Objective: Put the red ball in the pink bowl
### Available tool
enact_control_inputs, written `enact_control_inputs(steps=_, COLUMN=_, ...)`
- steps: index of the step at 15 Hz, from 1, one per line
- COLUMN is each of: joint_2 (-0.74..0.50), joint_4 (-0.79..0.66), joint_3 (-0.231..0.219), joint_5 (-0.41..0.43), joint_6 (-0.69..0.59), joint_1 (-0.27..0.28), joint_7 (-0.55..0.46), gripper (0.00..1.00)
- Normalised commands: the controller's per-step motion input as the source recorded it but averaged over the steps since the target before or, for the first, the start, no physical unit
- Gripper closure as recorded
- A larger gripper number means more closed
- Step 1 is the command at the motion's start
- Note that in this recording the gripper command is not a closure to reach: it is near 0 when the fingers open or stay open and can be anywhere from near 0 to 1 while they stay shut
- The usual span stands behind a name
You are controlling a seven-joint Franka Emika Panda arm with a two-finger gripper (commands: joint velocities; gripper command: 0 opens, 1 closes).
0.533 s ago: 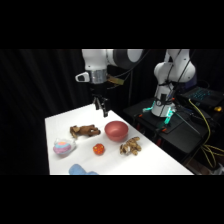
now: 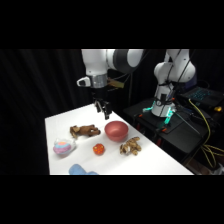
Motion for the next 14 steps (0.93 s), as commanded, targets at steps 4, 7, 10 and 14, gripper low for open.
enact_control_inputs(steps=4, joint_2=0.48, joint_4=0.41, joint_3=0.046, joint_5=-0.029, joint_6=0.09, joint_1=0.021, joint_7=-0.05, gripper=0.00)
enact_control_inputs(steps=7, joint_2=0.70, joint_4=0.73, joint_3=0.023, joint_5=-0.024, joint_6=-0.02, joint_1=-0.010, joint_7=-0.14, gripper=0.00)
enact_control_inputs(steps=10, joint_2=0.76, joint_4=0.90, joint_3=0.023, joint_5=-0.011, joint_6=-0.16, joint_1=-0.052, joint_7=-0.19, gripper=0.00)
enact_control_inputs(steps=14, joint_2=0.61, joint_4=0.82, joint_3=0.051, joint_5=0.012, joint_6=-0.27, joint_1=-0.077, joint_7=-0.19, gripper=0.00)
